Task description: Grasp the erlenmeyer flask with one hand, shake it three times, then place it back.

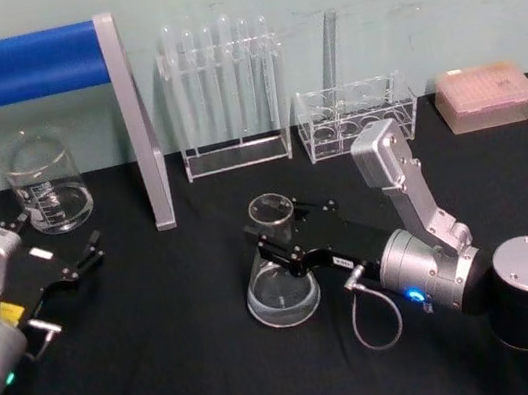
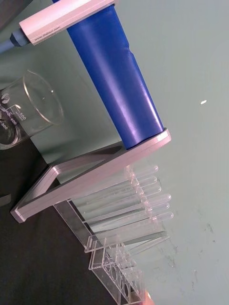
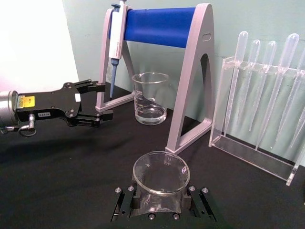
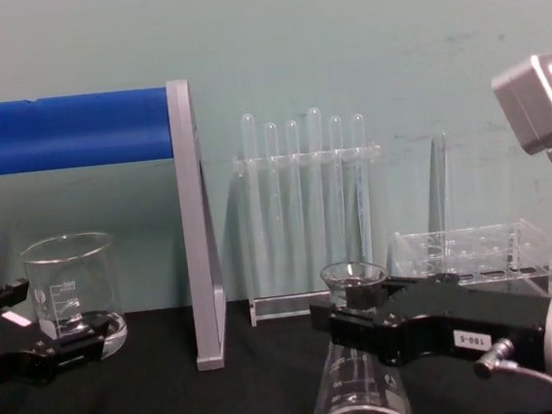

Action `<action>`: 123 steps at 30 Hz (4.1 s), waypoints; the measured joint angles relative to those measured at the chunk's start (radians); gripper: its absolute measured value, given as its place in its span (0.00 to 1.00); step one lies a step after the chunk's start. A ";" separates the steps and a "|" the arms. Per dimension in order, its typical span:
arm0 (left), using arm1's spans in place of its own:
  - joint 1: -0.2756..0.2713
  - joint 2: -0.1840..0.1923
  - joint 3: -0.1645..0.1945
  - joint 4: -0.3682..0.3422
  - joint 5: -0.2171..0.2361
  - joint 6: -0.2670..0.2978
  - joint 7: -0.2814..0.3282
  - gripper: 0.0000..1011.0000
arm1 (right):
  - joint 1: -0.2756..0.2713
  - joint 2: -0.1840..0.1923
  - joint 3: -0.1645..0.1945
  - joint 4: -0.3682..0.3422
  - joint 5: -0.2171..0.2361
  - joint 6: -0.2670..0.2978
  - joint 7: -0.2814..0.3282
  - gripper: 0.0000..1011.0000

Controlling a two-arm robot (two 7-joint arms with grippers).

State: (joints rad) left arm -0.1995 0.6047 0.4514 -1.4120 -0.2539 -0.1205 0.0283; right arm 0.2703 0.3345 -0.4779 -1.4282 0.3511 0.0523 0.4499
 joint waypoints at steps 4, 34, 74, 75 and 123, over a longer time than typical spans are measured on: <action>0.000 0.000 0.000 0.000 0.000 0.000 0.000 0.99 | 0.000 0.000 0.000 0.000 0.000 0.001 0.000 0.44; 0.000 0.000 0.000 0.000 0.000 0.000 0.000 0.99 | 0.000 0.001 0.000 0.000 -0.002 0.005 0.000 0.99; 0.000 0.000 0.000 0.000 0.000 0.000 0.000 0.99 | -0.140 0.204 0.102 -0.161 0.065 0.023 0.006 0.99; 0.000 0.000 0.000 0.000 0.000 0.000 0.000 0.99 | -0.142 0.200 0.116 -0.158 0.065 0.022 -0.015 0.99; 0.000 0.000 0.000 0.000 0.000 0.000 0.000 0.99 | -0.052 -0.014 0.170 0.081 -0.260 -0.119 -0.297 0.99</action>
State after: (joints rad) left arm -0.1995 0.6047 0.4514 -1.4119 -0.2539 -0.1205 0.0283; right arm 0.2186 0.3208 -0.3075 -1.3476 0.0908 -0.0670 0.1528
